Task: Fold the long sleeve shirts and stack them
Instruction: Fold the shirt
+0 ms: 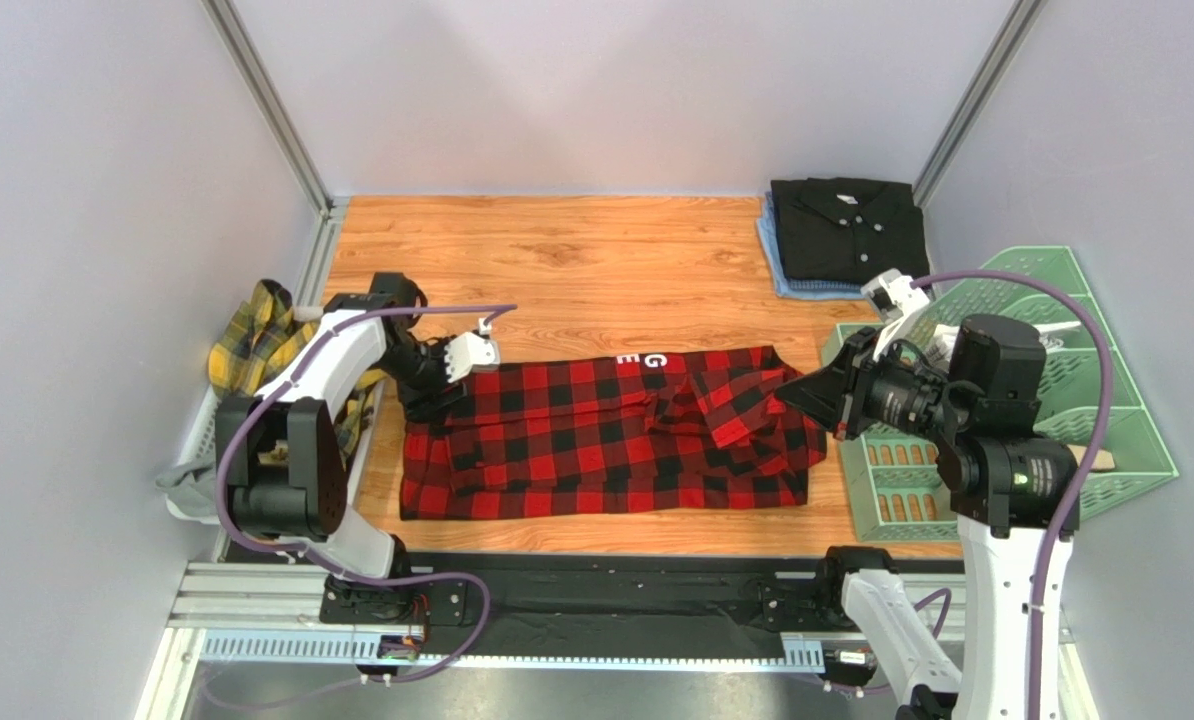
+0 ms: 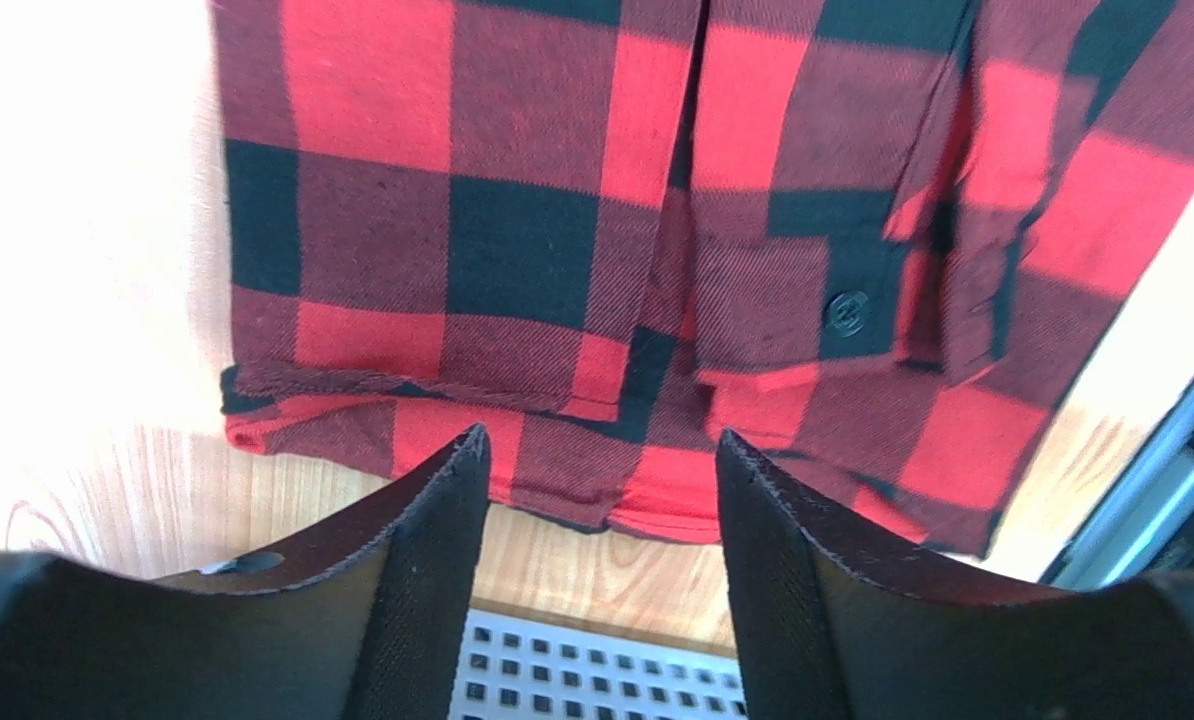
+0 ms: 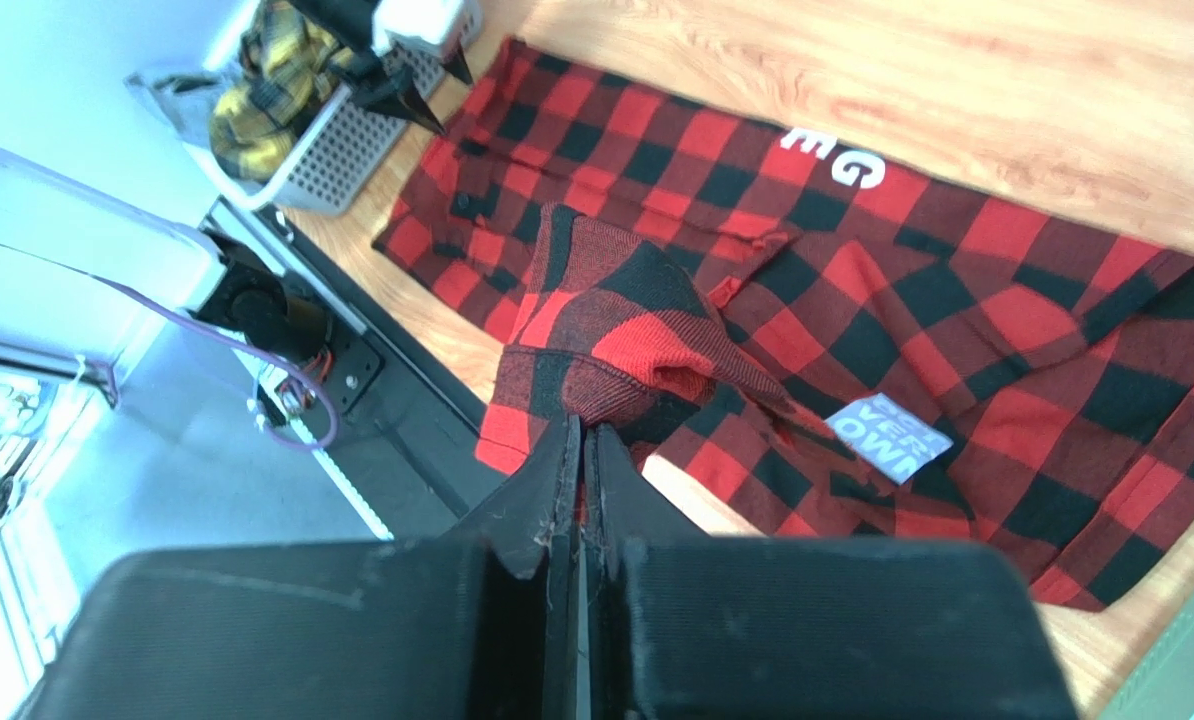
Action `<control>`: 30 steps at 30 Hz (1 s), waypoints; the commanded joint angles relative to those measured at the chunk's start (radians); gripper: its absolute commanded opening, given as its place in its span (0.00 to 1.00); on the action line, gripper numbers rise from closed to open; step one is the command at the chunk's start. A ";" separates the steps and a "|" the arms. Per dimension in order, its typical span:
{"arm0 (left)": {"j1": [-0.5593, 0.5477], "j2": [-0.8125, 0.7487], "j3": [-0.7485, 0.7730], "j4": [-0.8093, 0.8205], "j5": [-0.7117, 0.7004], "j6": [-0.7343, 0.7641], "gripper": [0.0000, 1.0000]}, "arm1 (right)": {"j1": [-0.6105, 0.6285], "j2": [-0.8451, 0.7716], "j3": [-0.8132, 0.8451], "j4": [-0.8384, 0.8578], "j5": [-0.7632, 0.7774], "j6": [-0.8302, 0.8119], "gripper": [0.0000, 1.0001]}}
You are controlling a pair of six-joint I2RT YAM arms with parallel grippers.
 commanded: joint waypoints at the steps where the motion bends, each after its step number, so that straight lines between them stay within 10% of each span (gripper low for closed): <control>1: 0.000 -0.124 0.063 0.001 0.128 -0.089 0.64 | -0.003 0.037 -0.029 0.046 -0.025 -0.061 0.00; 6: -0.001 -0.282 0.109 0.111 0.298 -0.319 0.79 | 0.003 0.140 -0.048 0.118 -0.046 -0.072 0.00; 7: -0.006 -0.334 0.116 0.125 0.317 -0.376 0.99 | 0.007 0.155 -0.054 0.150 -0.049 -0.070 0.00; 17: -0.032 -0.514 0.181 0.189 0.525 -0.711 0.99 | 0.139 0.327 -0.106 0.351 -0.078 0.029 0.00; 30: -0.912 -0.613 -0.044 0.599 -0.338 -0.756 0.99 | 0.285 0.500 -0.103 0.509 -0.112 0.284 0.00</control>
